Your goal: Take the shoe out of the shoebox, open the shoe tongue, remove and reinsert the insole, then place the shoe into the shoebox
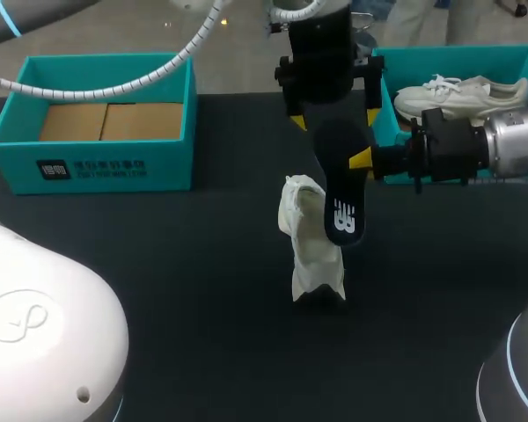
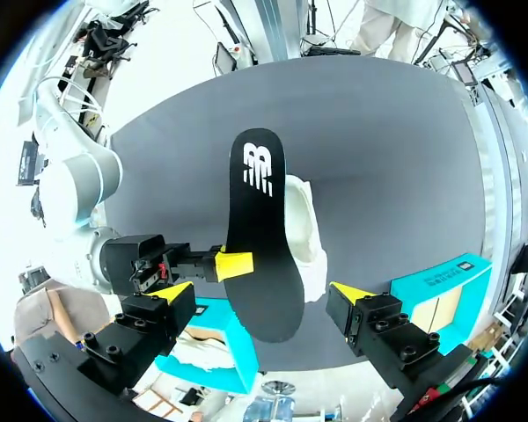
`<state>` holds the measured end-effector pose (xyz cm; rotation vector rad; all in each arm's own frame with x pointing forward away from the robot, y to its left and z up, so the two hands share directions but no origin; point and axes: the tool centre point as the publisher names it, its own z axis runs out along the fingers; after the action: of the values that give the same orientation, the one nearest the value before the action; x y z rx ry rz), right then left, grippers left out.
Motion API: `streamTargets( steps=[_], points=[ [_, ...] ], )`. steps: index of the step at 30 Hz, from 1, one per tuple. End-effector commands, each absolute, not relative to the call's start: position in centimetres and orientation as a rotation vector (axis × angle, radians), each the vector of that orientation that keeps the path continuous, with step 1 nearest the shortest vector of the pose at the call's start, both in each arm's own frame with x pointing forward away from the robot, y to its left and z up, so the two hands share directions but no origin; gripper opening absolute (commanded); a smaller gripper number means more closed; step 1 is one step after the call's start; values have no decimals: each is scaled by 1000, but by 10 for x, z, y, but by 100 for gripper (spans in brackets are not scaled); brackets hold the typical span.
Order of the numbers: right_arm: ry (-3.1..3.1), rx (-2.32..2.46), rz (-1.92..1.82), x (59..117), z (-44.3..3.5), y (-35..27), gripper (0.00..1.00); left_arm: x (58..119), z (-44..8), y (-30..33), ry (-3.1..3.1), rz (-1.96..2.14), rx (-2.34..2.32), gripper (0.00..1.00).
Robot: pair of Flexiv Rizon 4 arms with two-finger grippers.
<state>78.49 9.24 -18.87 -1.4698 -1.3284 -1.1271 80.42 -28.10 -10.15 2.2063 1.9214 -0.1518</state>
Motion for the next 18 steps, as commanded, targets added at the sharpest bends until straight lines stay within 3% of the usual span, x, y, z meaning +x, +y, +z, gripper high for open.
streamTargets(
  steps=[1, 18],
  points=[
    [-1324, -1470, -1133, 783, -187, 93, 0, 803, -103, -280, 1918, -153, 2207, 100],
    [-1305, -1467, -1157, 783, -186, 94, 0, 802, -104, -278, 1919, -147, 2214, 100]
  ],
)
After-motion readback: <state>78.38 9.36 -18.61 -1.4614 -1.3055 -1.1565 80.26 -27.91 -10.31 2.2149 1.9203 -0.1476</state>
